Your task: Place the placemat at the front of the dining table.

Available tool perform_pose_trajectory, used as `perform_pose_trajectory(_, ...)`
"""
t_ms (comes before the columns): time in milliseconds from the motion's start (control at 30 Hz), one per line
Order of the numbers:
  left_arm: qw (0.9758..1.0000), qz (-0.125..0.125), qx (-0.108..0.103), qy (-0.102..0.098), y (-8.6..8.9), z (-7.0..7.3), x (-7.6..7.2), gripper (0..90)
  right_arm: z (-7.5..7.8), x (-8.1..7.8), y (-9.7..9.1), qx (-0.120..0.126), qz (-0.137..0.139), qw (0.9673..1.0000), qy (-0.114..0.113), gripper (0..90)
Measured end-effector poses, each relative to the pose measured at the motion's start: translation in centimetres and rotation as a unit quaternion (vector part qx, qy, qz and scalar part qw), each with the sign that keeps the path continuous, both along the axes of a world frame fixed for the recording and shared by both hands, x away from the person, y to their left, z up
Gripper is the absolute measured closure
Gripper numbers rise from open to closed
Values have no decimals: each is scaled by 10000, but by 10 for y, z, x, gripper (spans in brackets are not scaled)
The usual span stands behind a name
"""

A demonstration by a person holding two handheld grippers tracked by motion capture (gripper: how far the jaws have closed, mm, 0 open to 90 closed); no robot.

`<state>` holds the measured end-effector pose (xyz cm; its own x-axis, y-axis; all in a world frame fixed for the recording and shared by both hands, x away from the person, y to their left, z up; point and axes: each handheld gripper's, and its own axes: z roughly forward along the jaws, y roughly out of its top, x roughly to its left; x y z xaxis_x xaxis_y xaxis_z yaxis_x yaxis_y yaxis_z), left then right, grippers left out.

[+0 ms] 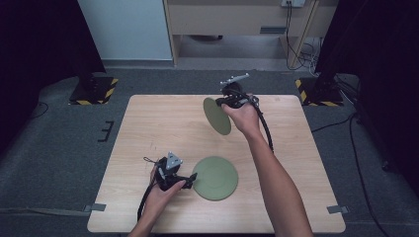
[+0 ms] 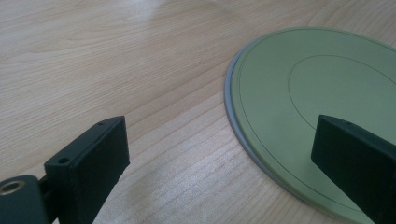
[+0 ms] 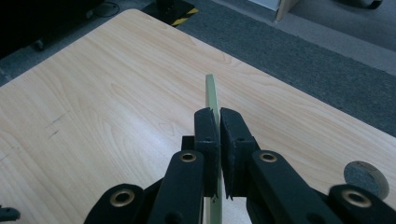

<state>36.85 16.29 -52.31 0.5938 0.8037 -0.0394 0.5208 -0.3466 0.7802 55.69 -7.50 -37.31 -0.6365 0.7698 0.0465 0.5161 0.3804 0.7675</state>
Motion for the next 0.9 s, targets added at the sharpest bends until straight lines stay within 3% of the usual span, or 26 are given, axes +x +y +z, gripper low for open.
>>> perform_pose_trajectory(900,10000,66,-73,-13,6,2,0,35,-2,16,41,62,14,10000,0,865)
